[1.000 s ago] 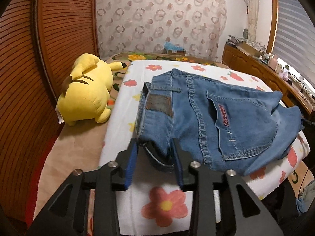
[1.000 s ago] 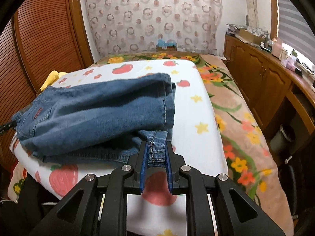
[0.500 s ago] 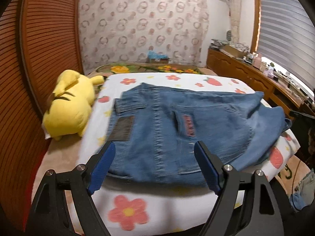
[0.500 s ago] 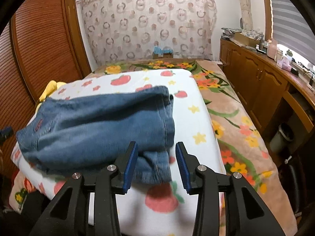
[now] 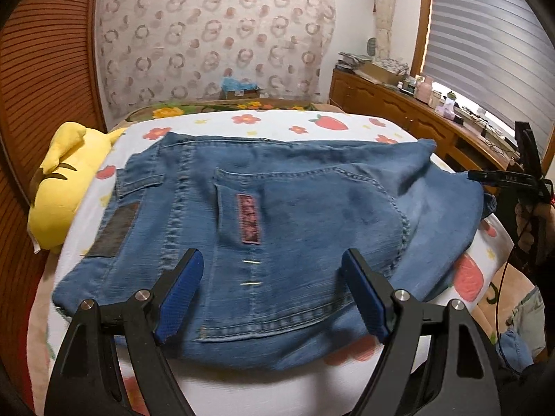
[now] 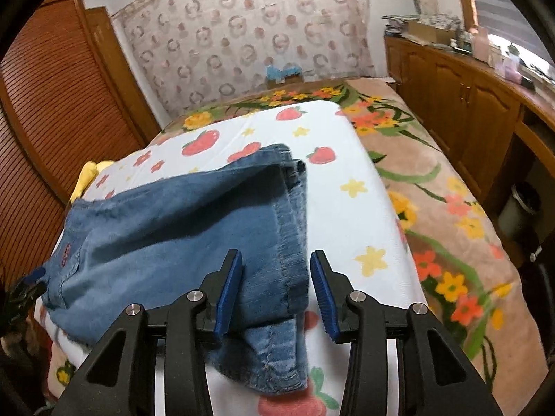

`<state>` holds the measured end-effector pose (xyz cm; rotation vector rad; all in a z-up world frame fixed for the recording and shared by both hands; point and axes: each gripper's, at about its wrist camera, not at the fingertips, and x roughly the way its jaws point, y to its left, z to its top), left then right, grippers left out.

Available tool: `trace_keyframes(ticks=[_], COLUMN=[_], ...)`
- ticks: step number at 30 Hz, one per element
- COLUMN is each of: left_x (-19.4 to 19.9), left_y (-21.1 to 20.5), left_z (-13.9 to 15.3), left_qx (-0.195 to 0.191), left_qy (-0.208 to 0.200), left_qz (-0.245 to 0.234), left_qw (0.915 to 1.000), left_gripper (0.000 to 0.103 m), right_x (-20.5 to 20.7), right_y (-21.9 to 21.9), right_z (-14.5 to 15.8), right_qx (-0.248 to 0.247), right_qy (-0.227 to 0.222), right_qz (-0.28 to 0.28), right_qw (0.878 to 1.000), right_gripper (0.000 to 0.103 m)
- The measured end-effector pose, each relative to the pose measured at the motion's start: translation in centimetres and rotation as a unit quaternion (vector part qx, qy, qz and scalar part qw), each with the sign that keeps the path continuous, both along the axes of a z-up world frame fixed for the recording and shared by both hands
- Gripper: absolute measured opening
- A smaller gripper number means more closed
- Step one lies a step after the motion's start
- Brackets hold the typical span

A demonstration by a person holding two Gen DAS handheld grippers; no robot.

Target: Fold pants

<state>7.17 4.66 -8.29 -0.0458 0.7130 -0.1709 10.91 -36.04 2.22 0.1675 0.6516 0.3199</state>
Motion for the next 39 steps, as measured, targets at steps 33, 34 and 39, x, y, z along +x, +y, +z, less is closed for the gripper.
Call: trace_keyframes(ticks=[33,34,39], left_x=[0.1,0.1,0.3], left_y=[3.5,3.5,3.1], left_z=[-1.1,-1.3,-2.6], left_qx=[0.015,0.015,0.035], left_qy=[0.013,0.016,0.029], left_qz=[0.052,0.053,0.055], left_qw=[0.9984,0.9984,0.9975], left_gripper=[0.082,0.082,0.082], right_x=[-5.4,-5.3,-5.5], right_y=[-0.9,-1.0,-0.6], right_z=[0.1,0.1,-0.2], right_qx=[-0.045,-0.044,-0.046], right_qy=[0.000,0.001,-0.003], right_qz=[0.001,0.001,0.014], right_qw=[0.999,0.999,0.999], right_gripper=[0.018,0.018,0.009])
